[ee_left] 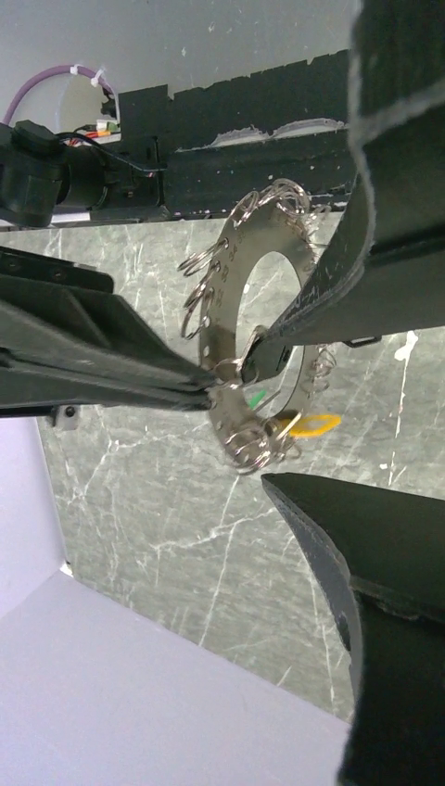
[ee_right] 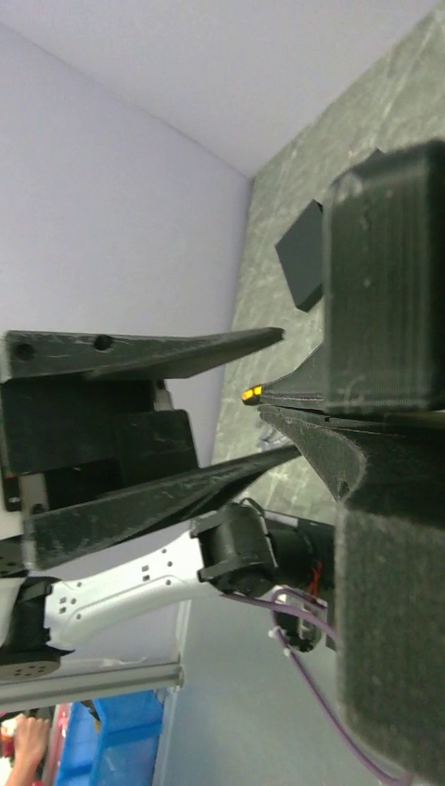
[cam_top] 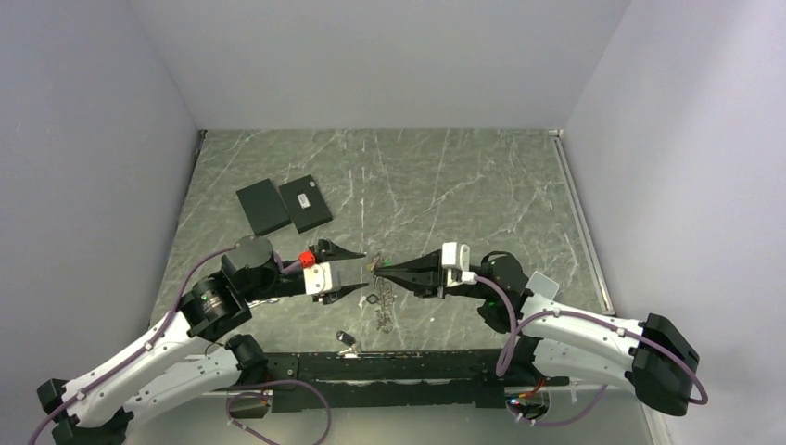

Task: Put the keys on the keyring

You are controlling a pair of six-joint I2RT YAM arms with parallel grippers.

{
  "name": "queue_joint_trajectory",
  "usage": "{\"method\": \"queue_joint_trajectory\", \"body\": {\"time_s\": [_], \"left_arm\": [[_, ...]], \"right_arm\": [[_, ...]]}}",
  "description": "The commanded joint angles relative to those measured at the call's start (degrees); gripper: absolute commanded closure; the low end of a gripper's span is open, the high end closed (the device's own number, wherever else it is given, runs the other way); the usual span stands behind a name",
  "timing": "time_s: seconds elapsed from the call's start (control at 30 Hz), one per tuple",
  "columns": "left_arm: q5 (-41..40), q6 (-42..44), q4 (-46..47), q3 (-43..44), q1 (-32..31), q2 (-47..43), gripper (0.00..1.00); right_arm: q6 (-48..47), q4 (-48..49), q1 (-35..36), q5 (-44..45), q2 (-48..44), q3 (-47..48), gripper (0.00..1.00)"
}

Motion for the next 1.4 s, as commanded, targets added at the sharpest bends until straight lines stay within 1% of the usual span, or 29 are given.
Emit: {"method": "queue_joint_trajectory", "body": {"time_s": [0.0, 0.13, 0.27, 0.4, 0.6, 0.67, 0.73, 0.77, 0.87, 0.93, 1.17, 1.2, 1.23, 1.27, 1.37], "left_arm": [[-0.2, -0.2, 4.1, 0.4, -0.2, -0.8, 0.44], [2.4, -0.2, 5.4, 1.1, -0.2, 1.3, 0.46], [3.7, 0.1, 4.5, 2.0, -0.2, 2.7, 0.52], [4.9, -1.1, 6.3, 1.2, -0.2, 2.9, 0.55], [7.0, -2.3, 7.8, 0.8, -0.2, 3.7, 0.67], [7.3, -3.2, 8.7, 0.2, -0.2, 3.5, 0.67], [7.1, -3.9, 9.2, -0.3, -0.2, 3.2, 0.6], [6.8, -4.2, 9.3, -0.5, -0.2, 3.1, 0.59], [5.8, -5.7, 10.9, -1.5, -0.3, 3.1, 0.59], [6.0, -7.0, 13.1, -2.5, -0.1, 3.6, 0.61], [6.3, -9.0, 16.8, -3.8, -0.2, 5.9, 0.8], [6.6, -9.3, 17.6, -4.2, -0.2, 6.0, 0.86], [6.9, -9.5, 18.2, -4.5, -0.2, 6.1, 0.94], [7.0, -9.5, 18.3, -4.5, -0.2, 6.2, 1.0], [6.2, -7.1, 13.7, -2.2, -0.2, 6.9, 1.0]], "right_arm": [[-0.8, 1.8, 0.1, -0.7, -0.9, -0.3, 1.0], [-0.3, 3.5, 0.1, -1.6, -0.5, -0.3, 1.0], [-0.6, 3.6, 0.1, -1.6, -0.8, 0.1, 1.0], [-0.4, 4.4, 0.1, -2.0, -0.6, 0.4, 1.0], [-0.8, 5.2, 0.1, -1.8, -0.2, 0.6, 1.0], [-1.5, 5.0, 0.1, -1.4, -0.2, 0.7, 1.0], [-2.4, 4.5, 0.1, -1.0, -0.3, 0.9, 1.0], [-2.9, 4.1, 0.2, -0.7, -0.4, 1.1, 1.0], [-3.8, 3.8, 0.1, -0.7, -0.5, 1.8, 1.0], [-4.0, 4.0, 0.1, -1.0, -0.3, 2.2, 1.0], [-4.0, 5.1, 0.1, -1.2, -0.2, 2.5, 1.0], [-4.0, 5.0, 0.1, -1.1, -0.2, 2.5, 1.0], [-4.0, 5.1, 0.2, -1.1, -0.3, 2.4, 1.0], [-4.0, 5.0, 0.1, -1.1, -0.3, 2.2, 1.0], [-4.2, 3.4, 0.1, -0.3, -1.4, 1.8, 1.0]]}}
